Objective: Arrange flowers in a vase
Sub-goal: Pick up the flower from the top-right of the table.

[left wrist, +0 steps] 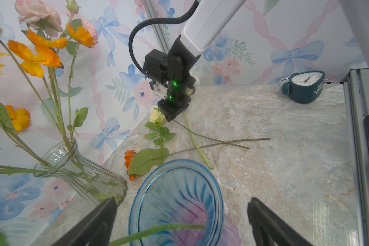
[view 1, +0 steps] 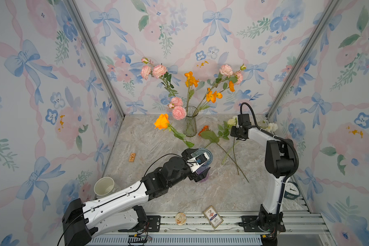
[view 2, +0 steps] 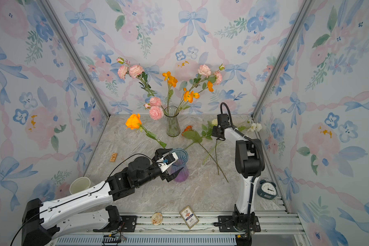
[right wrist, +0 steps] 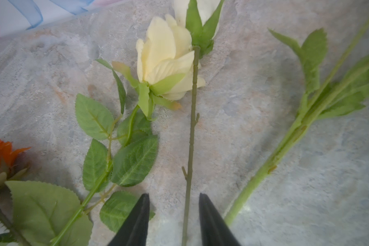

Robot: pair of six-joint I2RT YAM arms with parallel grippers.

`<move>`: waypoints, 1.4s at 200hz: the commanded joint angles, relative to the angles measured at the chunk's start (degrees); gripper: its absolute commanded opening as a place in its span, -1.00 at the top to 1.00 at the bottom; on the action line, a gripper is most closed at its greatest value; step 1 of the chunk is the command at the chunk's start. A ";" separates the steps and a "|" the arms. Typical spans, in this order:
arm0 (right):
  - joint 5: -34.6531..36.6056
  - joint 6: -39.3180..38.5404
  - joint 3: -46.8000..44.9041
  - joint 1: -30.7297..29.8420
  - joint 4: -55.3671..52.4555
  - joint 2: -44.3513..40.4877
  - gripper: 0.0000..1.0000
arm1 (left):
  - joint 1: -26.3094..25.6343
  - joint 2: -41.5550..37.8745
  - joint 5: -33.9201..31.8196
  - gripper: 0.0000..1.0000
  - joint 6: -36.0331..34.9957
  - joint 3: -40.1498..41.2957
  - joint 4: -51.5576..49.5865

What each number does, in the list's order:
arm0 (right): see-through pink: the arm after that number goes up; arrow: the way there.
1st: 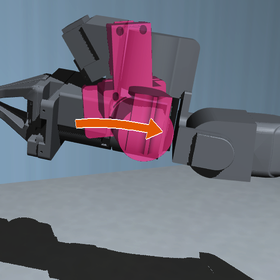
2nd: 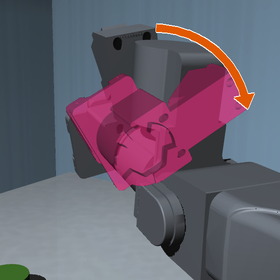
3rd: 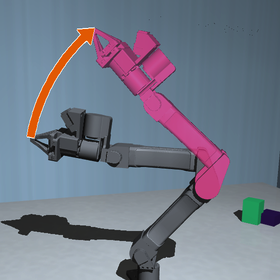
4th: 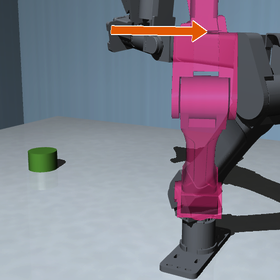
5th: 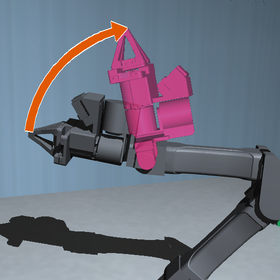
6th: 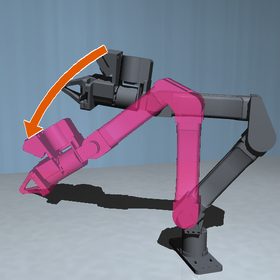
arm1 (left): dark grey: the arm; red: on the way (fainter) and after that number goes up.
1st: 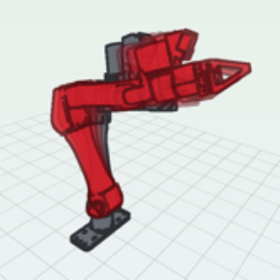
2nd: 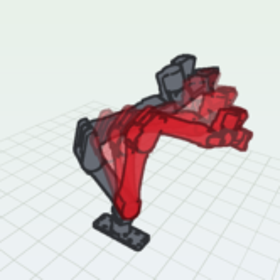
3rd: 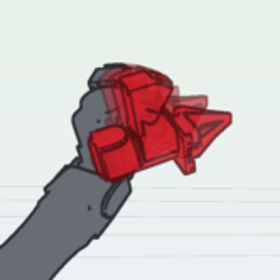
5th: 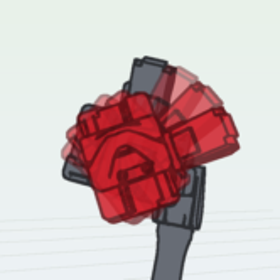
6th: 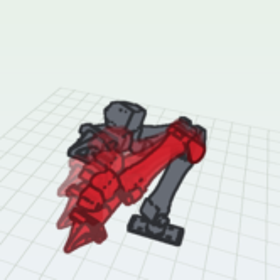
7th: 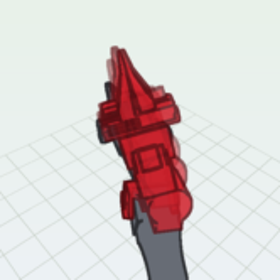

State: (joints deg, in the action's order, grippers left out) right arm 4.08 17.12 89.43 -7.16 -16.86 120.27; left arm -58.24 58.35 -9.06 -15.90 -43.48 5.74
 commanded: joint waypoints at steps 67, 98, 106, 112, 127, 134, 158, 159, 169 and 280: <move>0.39 0.57 5.66 0.57 -12.31 4.43 0.25 | -0.39 -2.03 1.93 -0.96 -1.04 1.01 1.30; -0.82 0.00 9.79 0.59 -16.51 7.40 0.32 | -0.39 -2.95 2.58 -0.96 -1.16 1.22 1.38; -0.76 0.10 10.19 0.57 -17.10 7.77 0.36 | -0.40 -2.98 2.66 -0.96 -1.25 1.36 1.50; -0.68 0.16 10.32 0.60 -17.32 7.81 0.39 | -0.42 -2.99 2.69 -0.96 -1.28 1.34 1.48; -0.57 0.30 9.66 0.67 -16.63 7.37 0.44 | -0.39 -2.93 2.94 -0.96 -1.26 1.27 1.47; -0.47 0.40 9.59 0.76 -16.63 7.43 0.46 | -0.40 -2.98 3.07 -0.96 -1.24 1.24 1.47; -1.24 0.23 10.91 0.83 -17.90 8.44 0.58 | -0.42 -3.15 3.78 -0.96 -1.06 1.25 1.49; -1.21 0.17 10.92 0.83 -17.92 8.47 0.58 | -0.45 -3.15 3.83 -0.96 -1.06 1.27 1.48; -1.35 0.18 11.19 0.83 -18.12 8.52 0.67 | -0.44 -3.27 3.96 -0.96 -1.06 1.24 1.47; -1.50 -1.14 -4.98 0.57 -7.43 -9.16 0.90 | -0.38 -3.59 6.16 -0.96 -1.41 1.62 1.39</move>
State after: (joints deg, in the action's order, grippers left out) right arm 3.18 16.27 87.70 -6.79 -28.18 118.83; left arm -58.39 55.96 -4.19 -16.49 -42.89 6.20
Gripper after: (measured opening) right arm 0.067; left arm 0.979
